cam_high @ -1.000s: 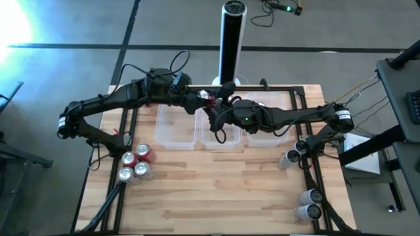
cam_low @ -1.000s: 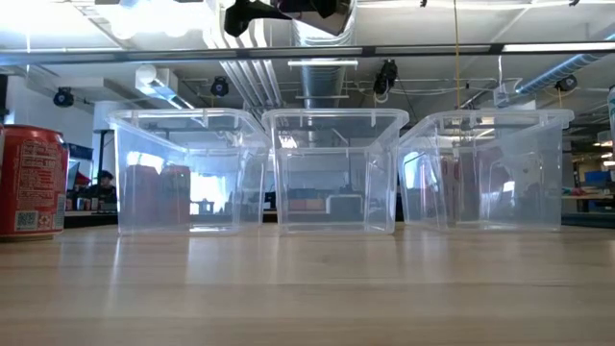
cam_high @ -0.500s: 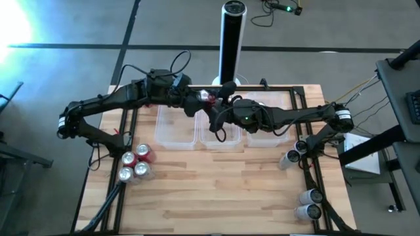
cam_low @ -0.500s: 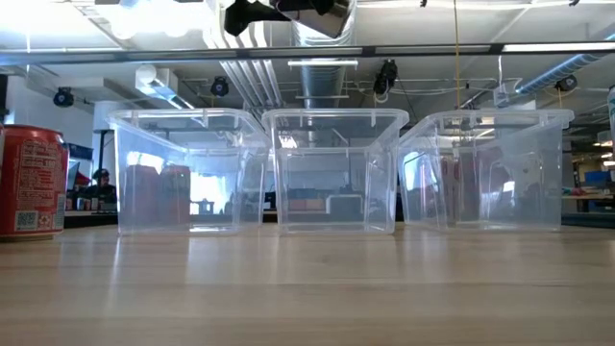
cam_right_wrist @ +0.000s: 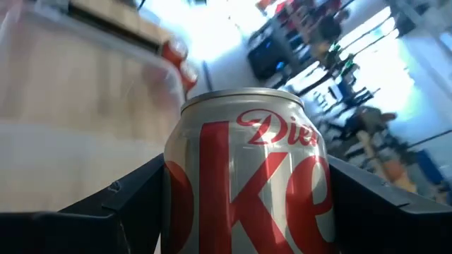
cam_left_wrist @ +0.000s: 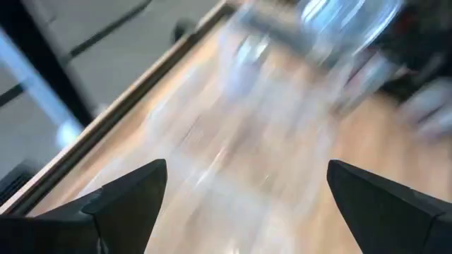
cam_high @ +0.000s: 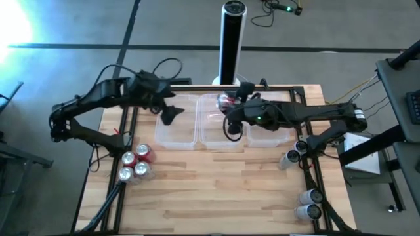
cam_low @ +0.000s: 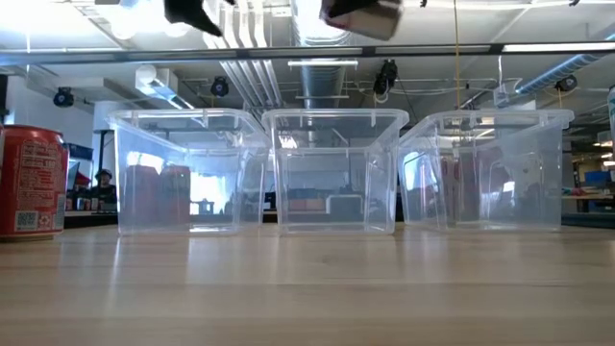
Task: Sort soda cans
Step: Put the top red-silver soda can into the right transparent bin
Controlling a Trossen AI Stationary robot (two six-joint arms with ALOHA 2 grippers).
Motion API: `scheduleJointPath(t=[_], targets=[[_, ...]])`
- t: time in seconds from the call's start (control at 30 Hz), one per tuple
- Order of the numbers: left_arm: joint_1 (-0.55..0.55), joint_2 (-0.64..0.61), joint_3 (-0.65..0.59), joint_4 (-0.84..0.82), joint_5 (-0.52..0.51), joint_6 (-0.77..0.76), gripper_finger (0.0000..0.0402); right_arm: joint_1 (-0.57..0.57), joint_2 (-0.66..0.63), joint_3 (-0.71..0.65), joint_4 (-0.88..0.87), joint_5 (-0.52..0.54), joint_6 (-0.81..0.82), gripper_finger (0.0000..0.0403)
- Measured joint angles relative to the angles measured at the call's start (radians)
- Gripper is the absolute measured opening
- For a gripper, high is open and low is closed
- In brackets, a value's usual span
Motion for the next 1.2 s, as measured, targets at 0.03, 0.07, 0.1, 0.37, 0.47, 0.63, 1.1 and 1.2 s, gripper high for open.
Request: scheduleJointPath(t=[0.03, 0.07, 0.1, 0.37, 0.47, 0.63, 1.1, 1.2], targets=[[-0.001, -0.004, -0.004, -0.026, -0.028, 0.000, 0.0374, 0.001, -0.006, -0.001, -0.044, -0.002, 0.029, 0.0304], [-0.001, -0.002, -0.013, -0.054, -0.062, -0.001, 0.0375, 0.001, -0.013, -0.003, -0.085, -0.001, 0.056, 0.0304], [0.000, 0.001, -0.023, -0.068, -0.090, -0.005, 0.0375, 0.001, -0.018, -0.003, -0.122, -0.001, 0.084, 0.0304], [0.000, 0.077, -0.124, -0.056, -0.112, 0.022, 0.0375, 0.010, -0.021, -0.013, -0.325, -0.011, 0.253, 0.0303], [0.000, 0.129, -0.159, -0.063, -0.112, 0.004, 0.0375, 0.024, -0.014, -0.016, -0.358, -0.008, 0.279, 0.0304], [0.014, 0.210, -0.189, -0.107, -0.119, 0.079, 0.0371, 0.042, -0.016, -0.016, -0.390, -0.002, 0.316, 0.0304], [0.176, 0.266, -0.245, -0.128, -0.124, 0.031, 0.0370, 0.066, -0.034, -0.016, -0.414, 0.000, 0.365, 0.0304], [0.176, 0.252, -0.256, -0.133, -0.115, 0.022, 0.0370, 0.066, -0.034, -0.017, -0.414, 0.001, 0.361, 0.0305]])
